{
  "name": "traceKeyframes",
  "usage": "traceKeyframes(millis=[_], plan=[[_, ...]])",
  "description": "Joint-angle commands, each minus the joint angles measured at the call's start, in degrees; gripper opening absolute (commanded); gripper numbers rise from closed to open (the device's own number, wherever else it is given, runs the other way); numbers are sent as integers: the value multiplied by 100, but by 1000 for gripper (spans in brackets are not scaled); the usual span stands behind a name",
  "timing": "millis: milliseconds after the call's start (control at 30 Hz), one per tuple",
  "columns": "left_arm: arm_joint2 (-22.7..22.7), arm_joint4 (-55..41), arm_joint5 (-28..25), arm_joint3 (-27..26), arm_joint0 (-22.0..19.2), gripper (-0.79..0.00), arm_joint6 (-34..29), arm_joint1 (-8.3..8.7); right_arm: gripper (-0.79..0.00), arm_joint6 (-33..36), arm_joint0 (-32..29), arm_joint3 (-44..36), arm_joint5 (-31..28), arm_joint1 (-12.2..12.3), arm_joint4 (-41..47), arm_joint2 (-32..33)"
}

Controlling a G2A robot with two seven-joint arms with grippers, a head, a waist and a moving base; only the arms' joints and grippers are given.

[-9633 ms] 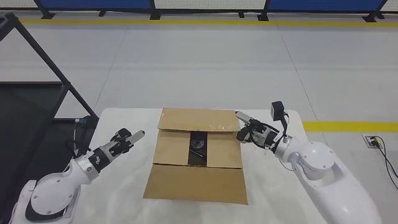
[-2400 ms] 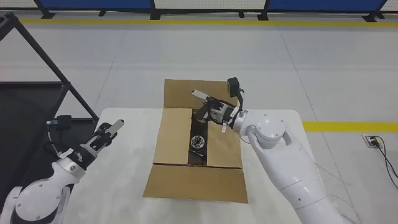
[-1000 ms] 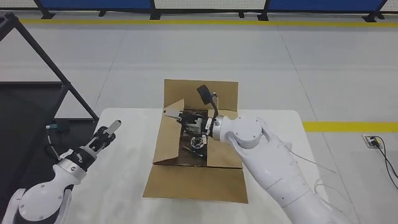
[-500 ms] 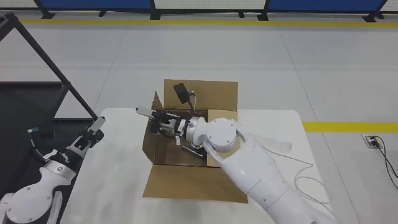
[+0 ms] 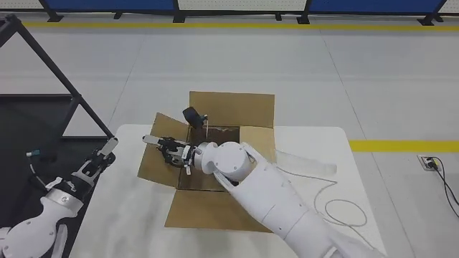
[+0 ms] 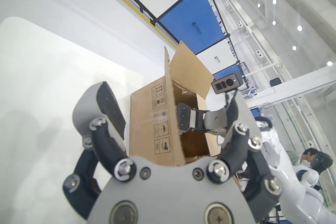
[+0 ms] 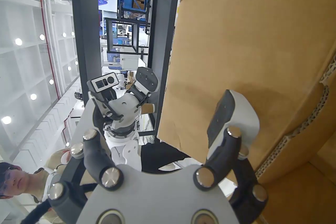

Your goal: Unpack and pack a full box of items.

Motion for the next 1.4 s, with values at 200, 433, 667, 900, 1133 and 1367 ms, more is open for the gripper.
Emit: traceKeyframes(millis=[200,433,667,900,1133,1367], plan=[[-6,-392,103,-26,-1,0,-15,-8,0,-99,99,560,-23,-259,-149,-101],[42,-731,187,-44,-14,0,-106,-17,0,-116,183,895,-97,-408,-195,-46],[-26,-797,130,-139,1,0,-89,-8,0,-158,251,988,-507,-404,-271,159],[-67,-816,57,-283,-6,0,-138,5,0,-336,219,867,-933,-228,-416,515],[-78,-859,-2,-451,-68,0,-358,29,0,-577,-47,447,-1230,123,-667,1055],[42,-749,-94,-674,-187,0,-650,57,0,-613,-687,-488,-1125,646,-986,1924]])
